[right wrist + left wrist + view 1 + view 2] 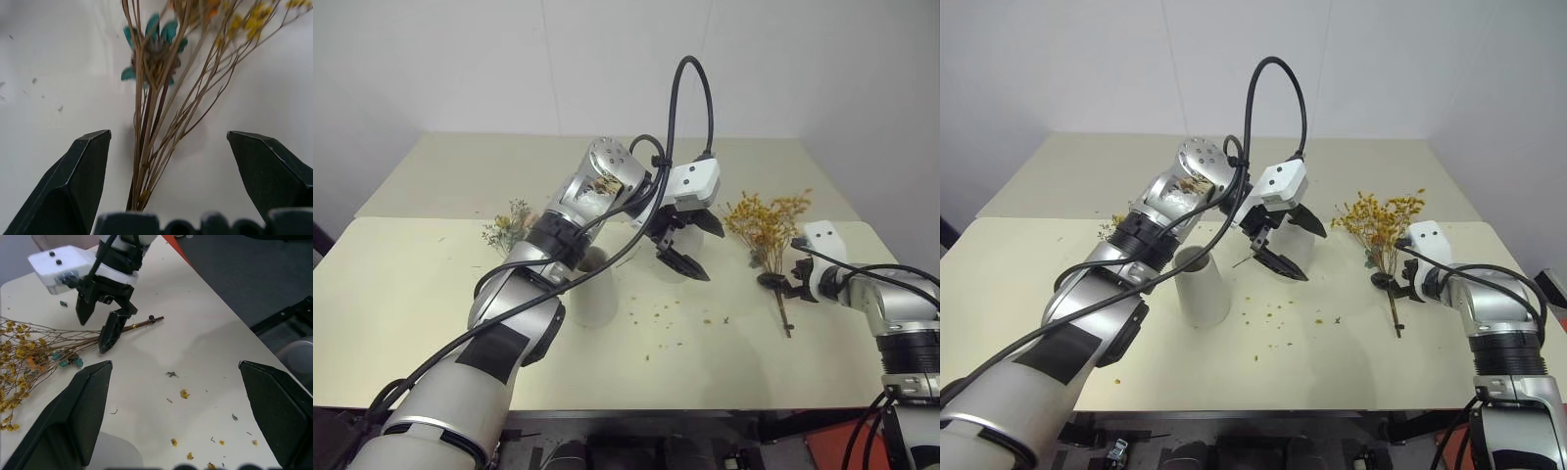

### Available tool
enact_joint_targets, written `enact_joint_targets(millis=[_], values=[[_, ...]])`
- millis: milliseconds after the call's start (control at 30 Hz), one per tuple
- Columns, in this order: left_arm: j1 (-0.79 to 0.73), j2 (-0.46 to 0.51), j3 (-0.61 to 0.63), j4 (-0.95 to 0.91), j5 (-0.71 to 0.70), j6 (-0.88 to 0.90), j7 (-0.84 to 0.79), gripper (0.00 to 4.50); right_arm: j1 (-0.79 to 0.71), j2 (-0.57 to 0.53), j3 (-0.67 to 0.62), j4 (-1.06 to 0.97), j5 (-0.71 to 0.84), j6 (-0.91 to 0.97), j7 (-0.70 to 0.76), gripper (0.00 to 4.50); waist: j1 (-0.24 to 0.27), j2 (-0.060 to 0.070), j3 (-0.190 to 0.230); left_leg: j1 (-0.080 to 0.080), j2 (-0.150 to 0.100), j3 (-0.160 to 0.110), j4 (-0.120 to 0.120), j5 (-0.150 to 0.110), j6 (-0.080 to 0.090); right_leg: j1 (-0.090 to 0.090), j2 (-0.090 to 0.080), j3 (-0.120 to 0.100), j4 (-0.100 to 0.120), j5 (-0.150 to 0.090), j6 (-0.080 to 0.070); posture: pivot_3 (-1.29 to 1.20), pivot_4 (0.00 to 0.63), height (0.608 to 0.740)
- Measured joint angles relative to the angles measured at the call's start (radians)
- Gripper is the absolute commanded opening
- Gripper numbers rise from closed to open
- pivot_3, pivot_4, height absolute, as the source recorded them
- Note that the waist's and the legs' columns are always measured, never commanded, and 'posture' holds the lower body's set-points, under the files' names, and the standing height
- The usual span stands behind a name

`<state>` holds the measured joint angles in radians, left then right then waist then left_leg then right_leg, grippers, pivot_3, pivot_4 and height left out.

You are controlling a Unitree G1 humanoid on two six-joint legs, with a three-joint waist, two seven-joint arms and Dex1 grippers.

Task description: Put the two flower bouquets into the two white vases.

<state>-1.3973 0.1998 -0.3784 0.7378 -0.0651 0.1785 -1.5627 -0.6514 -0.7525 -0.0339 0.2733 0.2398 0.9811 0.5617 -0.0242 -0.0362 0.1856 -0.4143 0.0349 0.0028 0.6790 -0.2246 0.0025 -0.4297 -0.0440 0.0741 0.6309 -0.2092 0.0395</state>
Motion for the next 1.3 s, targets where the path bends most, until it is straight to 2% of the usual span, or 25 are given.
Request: enact_joint_targets(millis=[33, 100, 467, 633, 733, 867, 1000, 1167, 1300], values=[[0.0, -0.002, 0.0, 0.0, 0.003, 0.0, 0.001, 4.5, -0.008, 0.003, 0.003, 0.017, -0.002, -0.008, 0.004, 4.1, 0.0, 0.0, 0.0, 0.0, 0.0, 0.0, 0.0, 0.0, 0.0, 0.0, 0.0, 0.0, 0.0, 0.0, 0.0, 0.0, 0.15, 0.74], [0.001, -0.003, 0.0, -0.001, 0.005, 0.001, 0.003, 4.5, -0.02, 0.005, 0.009, 0.045, -0.004, -0.021, 0.016, 3.66, -0.001, 0.0, 0.0, 0.0, 0.0, 0.0, 0.0, 0.0, 0.0, 0.0, 0.0, 0.0, 0.0, 0.0, 0.0, 0.0, 0.15, 0.74], [0.042, 0.015, 0.004, -0.07, 0.005, 0.041, 0.01, 4.5, -0.08, 0.013, 0.048, 0.167, -0.043, -0.058, 0.066, 0.02, -0.016, 0.0, 0.0, 0.0, 0.0, 0.0, 0.0, 0.0, 0.0, 0.0, 0.0, 0.0, 0.0, 0.0, 0.0, 0.0, 0.15, 0.74], [0.042, 0.016, 0.01, -0.073, 0.001, 0.045, 0.021, 4.5, -0.072, 0.014, 0.04, 0.152, -0.043, -0.057, 0.056, 0.02, -0.018, 0.0, 0.0, 0.0, 0.0, -0.001, 0.0, 0.0, 0.0, 0.0, 0.0, 0.0, 0.001, 0.0, 0.0, 0.0, 0.15, 0.74], [0.042, 0.015, 0.053, -0.073, -0.018, 0.054, 0.063, 4.5, -0.022, 0.037, -0.027, 0.075, -0.048, -0.067, -0.037, 0.02, -0.017, 0.0, 0.0, 0.0, 0.0, -0.001, 0.0, 0.0, 0.0, 0.0, 0.0, 0.0, 0.001, 0.0, 0.0, 0.0, 0.15, 0.74], [0.042, 0.033, 0.127, -0.074, -0.057, 0.096, 0.109, 4.5, 0.076, 0.094, -0.123, -0.103, -0.094, -0.217, -0.214, 0.02, -0.02, 0.001, 0.0, -0.001, 0.0, -0.001, 0.0, 0.0, 0.0, -0.001, 0.0, 0.0, 0.001, -0.001, 0.001, 0.0, 0.15, 0.74], [0.042, 0.117, 0.177, -0.136, -0.095, 0.165, 0.11, 4.5, 0.098, 0.193, -0.252, -0.264, -0.108, -0.472, -0.377, 0.02, -0.027, 0.001, 0.0, -0.002, -0.001, -0.001, 0.0, 0.0, 0.0, -0.008, 0.001, 0.004, 0.01, -0.001, 0.001, 0.0, 0.15, 0.74], [0.061, 0.269, 0.208, -0.155, -0.089, 0.169, 0.115, 4.5, -0.02, 0.295, -0.37, -0.39, -0.012, -0.554, -0.46, 0.02, -0.034, 0.002, 0.0, 0.001, -0.001, -0.001, 0.0, 0.001, 0.0, -0.008, 0.001, 0.005, 0.015, 0.0, 0.001, 0.0, 0.15, 0.74], [0.078, 0.368, 0.208, -0.129, -0.059, 0.144, 0.118, 4.5, -0.092, 0.395, -0.363, -0.46, 0.078, -0.584, -0.468, 0.02, -0.043, 0.002, 0.0, 0.001, -0.001, -0.001, 0.0, 0.001, 0.001, -0.008, 0.002, 0.005, 0.015, 0.0, 0.0, 0.0, 0.15, 0.74]])
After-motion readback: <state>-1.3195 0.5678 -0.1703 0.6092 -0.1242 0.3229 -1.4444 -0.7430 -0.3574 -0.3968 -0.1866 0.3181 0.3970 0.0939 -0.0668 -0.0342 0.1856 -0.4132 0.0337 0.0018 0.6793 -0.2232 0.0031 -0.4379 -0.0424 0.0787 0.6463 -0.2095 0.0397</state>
